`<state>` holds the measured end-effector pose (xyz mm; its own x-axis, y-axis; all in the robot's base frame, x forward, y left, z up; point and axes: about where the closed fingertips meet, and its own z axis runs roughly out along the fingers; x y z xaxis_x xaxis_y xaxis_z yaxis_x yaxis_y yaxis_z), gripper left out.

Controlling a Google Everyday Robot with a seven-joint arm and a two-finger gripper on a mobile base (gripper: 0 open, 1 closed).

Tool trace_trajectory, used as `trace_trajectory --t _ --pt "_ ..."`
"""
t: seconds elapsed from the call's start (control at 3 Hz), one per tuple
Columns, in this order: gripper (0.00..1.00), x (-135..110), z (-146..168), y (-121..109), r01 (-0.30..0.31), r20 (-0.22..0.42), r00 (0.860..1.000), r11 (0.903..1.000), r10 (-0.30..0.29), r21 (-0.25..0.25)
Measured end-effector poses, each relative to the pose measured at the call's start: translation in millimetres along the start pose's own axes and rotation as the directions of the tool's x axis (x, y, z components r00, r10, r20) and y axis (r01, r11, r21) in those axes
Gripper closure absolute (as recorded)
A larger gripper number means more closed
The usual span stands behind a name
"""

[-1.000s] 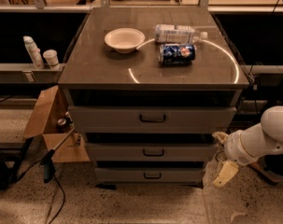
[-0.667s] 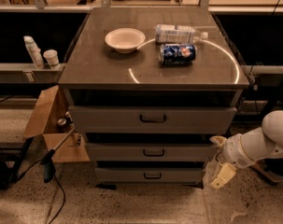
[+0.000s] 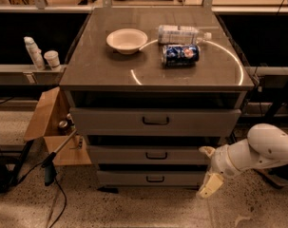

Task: Open middle drawer

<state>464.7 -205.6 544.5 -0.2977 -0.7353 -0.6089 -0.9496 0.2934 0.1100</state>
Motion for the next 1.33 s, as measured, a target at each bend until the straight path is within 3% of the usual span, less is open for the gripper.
trace_trajectory --t 0.33,0.67,1.0,1.33 --pt "0.00 -5 30 2 0.050 -0.066 0.997 0.9985 -0.049 0.021" --pt "0.00 -10 50 5 0.128 -0.144 0.983 0.9887 -0.116 0.078" --pt "0.00 -16 70 -1 0.205 -0.207 0.963 0.9680 -0.173 0.145" --pt "0.00 -16 71 -3 0.206 -0.205 0.963 0.9680 -0.175 0.143"
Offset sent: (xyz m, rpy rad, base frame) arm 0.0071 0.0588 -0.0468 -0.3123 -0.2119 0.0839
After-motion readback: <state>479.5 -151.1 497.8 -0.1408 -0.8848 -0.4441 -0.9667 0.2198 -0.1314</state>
